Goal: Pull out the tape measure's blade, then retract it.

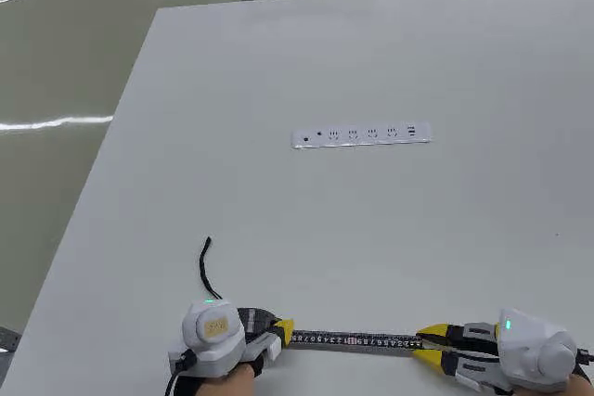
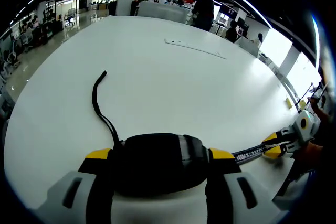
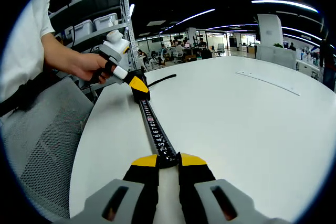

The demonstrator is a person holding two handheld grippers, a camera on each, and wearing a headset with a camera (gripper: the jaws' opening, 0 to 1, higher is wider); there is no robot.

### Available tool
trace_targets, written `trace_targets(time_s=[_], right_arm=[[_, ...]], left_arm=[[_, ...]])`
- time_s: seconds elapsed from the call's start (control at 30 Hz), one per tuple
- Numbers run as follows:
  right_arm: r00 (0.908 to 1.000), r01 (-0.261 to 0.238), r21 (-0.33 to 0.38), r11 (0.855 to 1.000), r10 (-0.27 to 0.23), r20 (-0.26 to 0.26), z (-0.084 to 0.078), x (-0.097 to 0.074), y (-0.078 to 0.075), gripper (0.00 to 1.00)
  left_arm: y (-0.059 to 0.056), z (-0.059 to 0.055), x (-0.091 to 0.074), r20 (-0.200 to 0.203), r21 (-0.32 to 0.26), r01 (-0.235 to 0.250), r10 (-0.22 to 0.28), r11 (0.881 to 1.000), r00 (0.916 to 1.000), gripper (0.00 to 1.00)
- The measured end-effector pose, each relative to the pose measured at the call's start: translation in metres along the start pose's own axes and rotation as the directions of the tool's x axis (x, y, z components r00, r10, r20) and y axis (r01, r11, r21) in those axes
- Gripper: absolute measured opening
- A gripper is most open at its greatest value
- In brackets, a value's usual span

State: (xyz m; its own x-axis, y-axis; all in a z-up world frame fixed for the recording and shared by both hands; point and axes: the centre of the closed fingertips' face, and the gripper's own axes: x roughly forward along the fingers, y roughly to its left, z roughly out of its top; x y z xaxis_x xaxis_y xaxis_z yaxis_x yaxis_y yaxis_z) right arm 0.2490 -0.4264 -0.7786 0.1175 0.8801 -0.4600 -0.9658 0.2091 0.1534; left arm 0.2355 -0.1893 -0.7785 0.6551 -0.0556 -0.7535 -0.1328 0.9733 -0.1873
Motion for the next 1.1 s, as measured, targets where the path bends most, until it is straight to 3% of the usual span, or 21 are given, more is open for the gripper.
trace_targets(time_s=[0.27,0.73,1.1], right_arm=[[0.9996,-0.027,-0.014,1.0,0.027,0.008,0.007,0.014,0.005,0.12],[0.9989,-0.045,-0.033,0.998,0.046,0.006,0.01,0.022,0.009,0.12],[0.9977,-0.066,-0.042,0.997,0.066,0.012,0.021,0.044,0.018,0.12]], left_arm=[[0.0,0.0,0.0,-0.003,-0.001,0.001,-0.001,1.0,1.0,0.69],[-0.001,0.0,0.0,-0.002,-0.003,0.0,0.0,1.0,1.0,0.69],[-0.001,0.0,0.0,0.001,-0.003,0.0,0.0,1.0,1.0,0.69]])
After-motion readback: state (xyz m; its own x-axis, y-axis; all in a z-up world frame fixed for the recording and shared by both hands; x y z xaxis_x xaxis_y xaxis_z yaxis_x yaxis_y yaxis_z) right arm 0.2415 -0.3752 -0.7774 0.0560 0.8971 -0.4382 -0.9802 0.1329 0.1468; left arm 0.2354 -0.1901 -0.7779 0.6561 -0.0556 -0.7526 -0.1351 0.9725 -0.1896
